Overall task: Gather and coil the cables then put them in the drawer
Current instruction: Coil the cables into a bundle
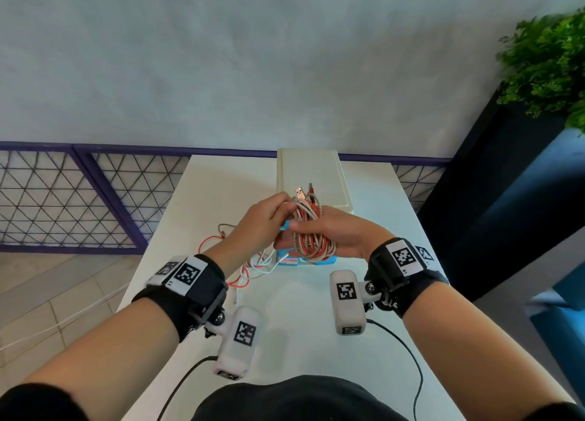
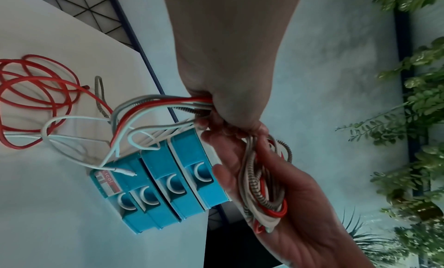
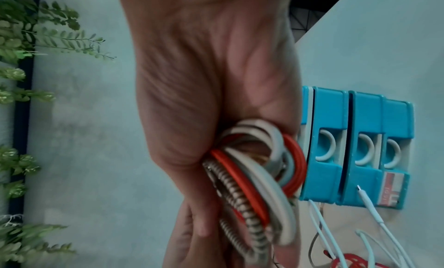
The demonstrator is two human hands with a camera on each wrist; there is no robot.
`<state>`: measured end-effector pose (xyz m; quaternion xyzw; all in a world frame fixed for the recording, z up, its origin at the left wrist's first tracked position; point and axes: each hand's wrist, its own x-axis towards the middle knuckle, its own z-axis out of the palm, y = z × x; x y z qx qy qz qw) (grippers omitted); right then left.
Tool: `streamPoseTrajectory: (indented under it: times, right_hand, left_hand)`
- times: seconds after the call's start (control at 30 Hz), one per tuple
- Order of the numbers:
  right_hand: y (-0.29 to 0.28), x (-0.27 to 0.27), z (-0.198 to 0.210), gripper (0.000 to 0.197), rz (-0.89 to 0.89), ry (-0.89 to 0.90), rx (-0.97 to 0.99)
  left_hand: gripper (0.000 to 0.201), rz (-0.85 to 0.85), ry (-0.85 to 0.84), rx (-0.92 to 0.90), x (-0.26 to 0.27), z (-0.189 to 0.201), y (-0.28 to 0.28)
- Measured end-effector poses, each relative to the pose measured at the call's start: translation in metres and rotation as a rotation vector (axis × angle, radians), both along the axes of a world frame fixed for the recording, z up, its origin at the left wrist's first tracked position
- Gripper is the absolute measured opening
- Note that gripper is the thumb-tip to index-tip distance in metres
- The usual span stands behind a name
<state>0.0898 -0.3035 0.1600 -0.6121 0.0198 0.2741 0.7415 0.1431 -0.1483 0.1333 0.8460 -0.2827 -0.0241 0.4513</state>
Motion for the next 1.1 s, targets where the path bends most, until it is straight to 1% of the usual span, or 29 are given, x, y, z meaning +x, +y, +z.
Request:
streamPoseTrajectory:
  times: [0.07,0.1,0.13,0.17,0.2,0.23,0.27,0.3,0.33,0.4,0.47,0.5,0.6,0.67,0.7,0.77,0.83,0.9,0.97,1.03,1.07,1.1]
  right_hand:
    - [0.002,0.000,-0.001,0.018,-0.049,0.001,-0.012]
    - [0.002,0.000,-0.001,0.018,-0.079,-0.006,-0.036]
    - [0.002,0.000,-0.001,0.017,-0.102,-0.021,-0.072]
    - [0.002,0.000,0.000,0.015,-0.117,-0.041,-0.116]
    - [0.002,0.001,0.001,0.012,-0.137,-0.062,-0.156]
    - [0.001,0.002,0.003,0.010,-0.173,-0.076,-0.180]
    - [-0.001,0.004,0.004,0.008,-0.228,-0.081,-0.179]
    - [-0.004,0.007,0.005,0.008,-0.296,-0.080,-0.159]
    - [-0.007,0.010,0.007,0.007,-0.355,-0.078,-0.136]
    - [-0.011,0.014,0.010,0.008,-0.421,-0.070,-0.098]
    - [-0.010,0.016,0.012,0.007,-0.460,-0.054,-0.009]
    - [-0.009,0.016,0.013,0.008,-0.475,-0.043,0.040]
    - [-0.007,0.017,0.011,0.011,-0.533,-0.033,0.132]
    - [-0.007,0.018,0.009,0.016,-0.558,-0.045,0.155]
    - [-0.007,0.018,0.008,0.020,-0.559,-0.056,0.149]
    - [-0.006,0.017,0.008,0.022,-0.565,-0.073,0.163]
    - [-0.009,0.017,0.011,0.022,-0.590,-0.075,0.231]
    - [-0.014,0.017,0.018,0.024,-0.599,-0.082,0.244]
    - [-0.019,0.015,0.023,0.026,-0.565,-0.096,0.171]
    - [-0.021,0.012,0.024,0.026,-0.507,-0.098,0.102]
    - [-0.021,0.011,0.023,0.025,-0.471,-0.088,0.080]
    - [-0.021,0.009,0.021,0.025,-0.431,-0.076,0.063]
  left_hand:
    - [0.023,-0.012,-0.007,0.004,0.000,0.000,-0.001]
    - [0.020,-0.006,0.017,-0.017,0.001,0.001,-0.002]
    - [0.017,0.015,0.085,-0.072,0.003,-0.001,-0.003]
    - [0.020,0.050,0.208,-0.154,0.004,0.000,-0.003]
    - [0.029,0.079,0.373,-0.241,0.004,0.000,-0.002]
    - [0.035,0.071,0.540,-0.316,0.004,0.000,0.001]
    - [0.037,0.024,0.661,-0.348,0.003,0.000,0.005]
    - [0.037,-0.042,0.723,-0.330,0.001,-0.001,0.008]
    - [0.036,-0.103,0.748,-0.289,-0.001,-0.004,0.012]
    - [0.038,-0.196,0.702,-0.187,-0.005,-0.012,0.021]
    - [0.040,-0.265,0.580,-0.007,-0.004,-0.024,0.028]
    - [0.040,-0.282,0.537,0.077,-0.003,-0.030,0.031]
    - [0.040,-0.317,0.478,0.254,0.003,-0.053,0.042]
    - [0.036,-0.299,0.400,0.397,0.005,-0.067,0.049]
    - [0.035,-0.277,0.378,0.436,0.005,-0.070,0.051]
    - [0.032,-0.214,0.353,0.510,0.007,-0.077,0.054]
    - [0.025,-0.180,0.339,0.630,0.005,-0.078,0.059]
    - [0.022,-0.149,0.313,0.733,0.003,-0.081,0.065]
    - [0.019,-0.117,0.268,0.738,0.003,-0.079,0.070]
    - [0.006,-0.123,0.266,0.720,0.007,-0.069,0.067]
    - [0.007,-0.142,0.313,0.671,0.010,-0.063,0.065]
    - [0.017,-0.166,0.390,0.554,0.011,-0.052,0.062]
